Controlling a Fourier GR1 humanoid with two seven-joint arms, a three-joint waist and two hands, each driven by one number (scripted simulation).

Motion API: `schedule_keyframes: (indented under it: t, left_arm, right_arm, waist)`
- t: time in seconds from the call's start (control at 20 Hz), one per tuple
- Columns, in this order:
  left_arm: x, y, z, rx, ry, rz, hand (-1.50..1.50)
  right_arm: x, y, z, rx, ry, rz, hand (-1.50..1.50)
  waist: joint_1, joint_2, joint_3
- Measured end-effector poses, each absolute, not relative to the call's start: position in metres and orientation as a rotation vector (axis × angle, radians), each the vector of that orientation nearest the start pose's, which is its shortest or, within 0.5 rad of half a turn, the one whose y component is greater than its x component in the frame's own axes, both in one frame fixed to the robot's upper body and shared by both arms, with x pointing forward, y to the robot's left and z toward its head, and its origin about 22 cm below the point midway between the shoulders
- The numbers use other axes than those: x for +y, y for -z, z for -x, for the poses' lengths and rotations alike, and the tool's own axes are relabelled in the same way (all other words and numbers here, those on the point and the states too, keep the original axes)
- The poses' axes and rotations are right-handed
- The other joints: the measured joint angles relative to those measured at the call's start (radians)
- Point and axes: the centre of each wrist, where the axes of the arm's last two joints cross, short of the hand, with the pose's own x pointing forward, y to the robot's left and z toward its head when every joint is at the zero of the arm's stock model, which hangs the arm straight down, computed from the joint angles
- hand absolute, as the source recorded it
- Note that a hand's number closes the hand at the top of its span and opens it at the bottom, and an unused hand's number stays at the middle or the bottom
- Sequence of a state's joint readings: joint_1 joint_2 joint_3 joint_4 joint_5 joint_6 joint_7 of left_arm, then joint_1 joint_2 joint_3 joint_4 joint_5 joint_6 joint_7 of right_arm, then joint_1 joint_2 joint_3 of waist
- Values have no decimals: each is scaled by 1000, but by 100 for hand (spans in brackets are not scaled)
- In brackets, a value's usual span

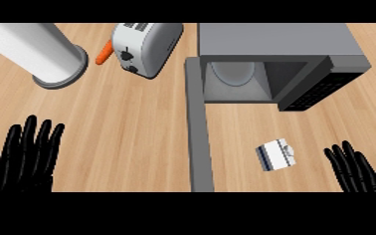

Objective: Pick up the milk, place it into the microwave and close the microwave

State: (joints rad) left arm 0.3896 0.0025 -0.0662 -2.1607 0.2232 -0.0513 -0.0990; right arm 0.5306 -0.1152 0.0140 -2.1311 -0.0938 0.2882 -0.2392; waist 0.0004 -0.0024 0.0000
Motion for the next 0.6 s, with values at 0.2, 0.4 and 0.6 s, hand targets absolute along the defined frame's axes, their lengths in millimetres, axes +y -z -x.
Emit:
schedule_keyframes:
  t: [0.2, 0.4, 0.6]
  left_arm:
    - [245, -64, -136, -1915, -195, 140, -150]
    - [247, -58, -128, -1914, -191, 148, -150]
    - [249, -47, -114, -1918, -189, 142, -150]
  right_arm:
    - [-276, -30, -115, -1839, -145, -93, -150]
    - [-269, -10, -126, -1819, -125, -95, -150]
    - [-268, 15, -131, -1809, -102, -55, -150]
  waist:
    - [1, 1, 0]
    - [3, 1, 0]
    - [5, 1, 0]
